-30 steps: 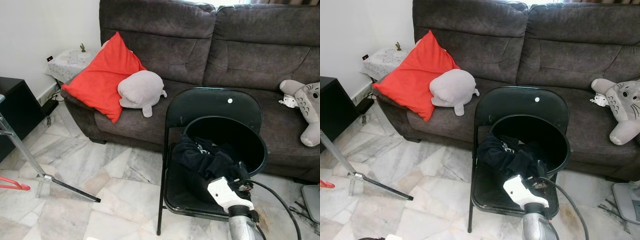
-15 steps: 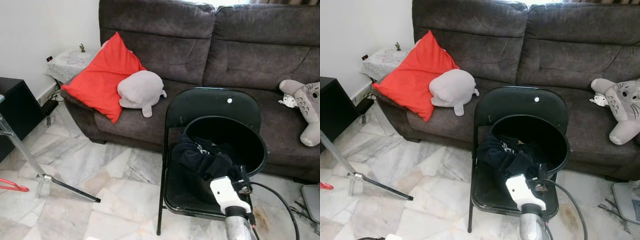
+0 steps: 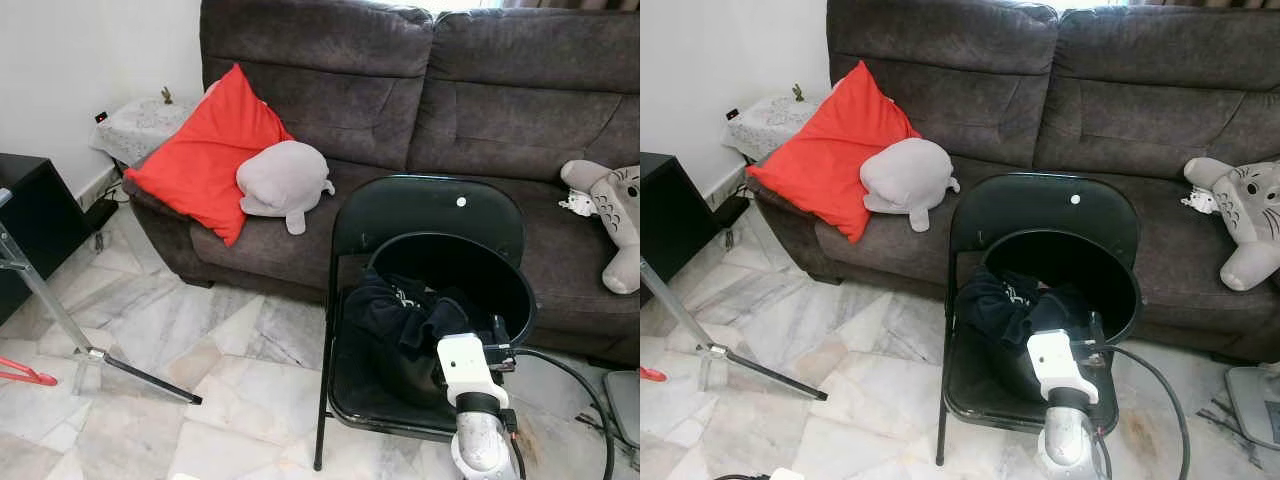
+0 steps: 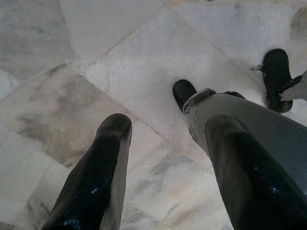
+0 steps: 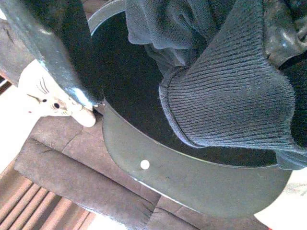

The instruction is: Hang hanger

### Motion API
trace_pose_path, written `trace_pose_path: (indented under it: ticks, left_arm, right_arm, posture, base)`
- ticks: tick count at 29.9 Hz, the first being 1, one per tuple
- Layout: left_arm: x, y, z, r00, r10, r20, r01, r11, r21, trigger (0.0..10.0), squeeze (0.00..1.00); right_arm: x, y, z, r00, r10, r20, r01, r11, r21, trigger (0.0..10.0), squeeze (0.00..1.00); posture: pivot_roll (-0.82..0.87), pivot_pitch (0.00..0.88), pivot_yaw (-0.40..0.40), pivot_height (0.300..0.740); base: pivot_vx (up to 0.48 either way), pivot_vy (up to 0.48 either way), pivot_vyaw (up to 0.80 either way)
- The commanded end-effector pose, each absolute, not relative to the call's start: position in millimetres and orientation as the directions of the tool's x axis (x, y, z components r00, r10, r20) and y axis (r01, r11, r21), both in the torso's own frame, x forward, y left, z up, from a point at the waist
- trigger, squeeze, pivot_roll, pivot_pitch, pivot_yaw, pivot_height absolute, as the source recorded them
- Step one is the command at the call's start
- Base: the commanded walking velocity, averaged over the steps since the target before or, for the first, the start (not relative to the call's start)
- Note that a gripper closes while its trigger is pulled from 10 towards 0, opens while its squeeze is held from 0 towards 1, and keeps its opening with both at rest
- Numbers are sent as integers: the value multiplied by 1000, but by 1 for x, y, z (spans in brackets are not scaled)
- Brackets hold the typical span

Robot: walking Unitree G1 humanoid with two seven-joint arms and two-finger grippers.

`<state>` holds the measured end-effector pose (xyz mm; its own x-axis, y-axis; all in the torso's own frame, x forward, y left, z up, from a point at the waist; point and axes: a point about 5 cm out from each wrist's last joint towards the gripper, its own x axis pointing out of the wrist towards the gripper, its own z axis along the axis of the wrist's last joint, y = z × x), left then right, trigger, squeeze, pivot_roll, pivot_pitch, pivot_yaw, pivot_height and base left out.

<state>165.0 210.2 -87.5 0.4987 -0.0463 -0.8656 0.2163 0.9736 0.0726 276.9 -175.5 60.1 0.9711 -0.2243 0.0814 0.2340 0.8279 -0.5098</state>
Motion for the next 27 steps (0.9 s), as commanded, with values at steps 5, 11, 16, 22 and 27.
trace_pose_path:
  ticks: [5,11,16,22,27]
  left_arm:
    - [159,215,-89,482,-36,-876,223,971,82,10000,0]
    - [159,215,-89,480,-36,-876,224,971,83,10000,0]
    - [159,215,-89,479,-37,-877,226,971,82,10000,0]
    - [159,215,-89,479,-37,-877,228,970,84,10000,0]
    - [159,215,-89,479,-37,-877,229,970,84,10000,0]
  right_arm:
    - [275,-175,61,958,-287,27,286,936,-207,10000,0]
    - [275,-180,56,936,-351,-40,347,935,-73,10000,0]
    - [273,-181,51,936,-349,-58,345,936,-62,10000,0]
    - [277,-182,53,951,-308,-38,297,938,-181,10000,0]
    - [279,-174,52,967,-250,-42,239,956,-173,3137,0]
  posture:
    - [-121,65,54,740]
    - [-116,62,55,740]
    - [-119,60,56,740]
    - [-119,61,57,740]
    - [-114,63,55,740]
  base:
    - [0,0,0]
    - [0,0,0]
    - [0,0,0]
    - [0,0,0]
    - [0,0,0]
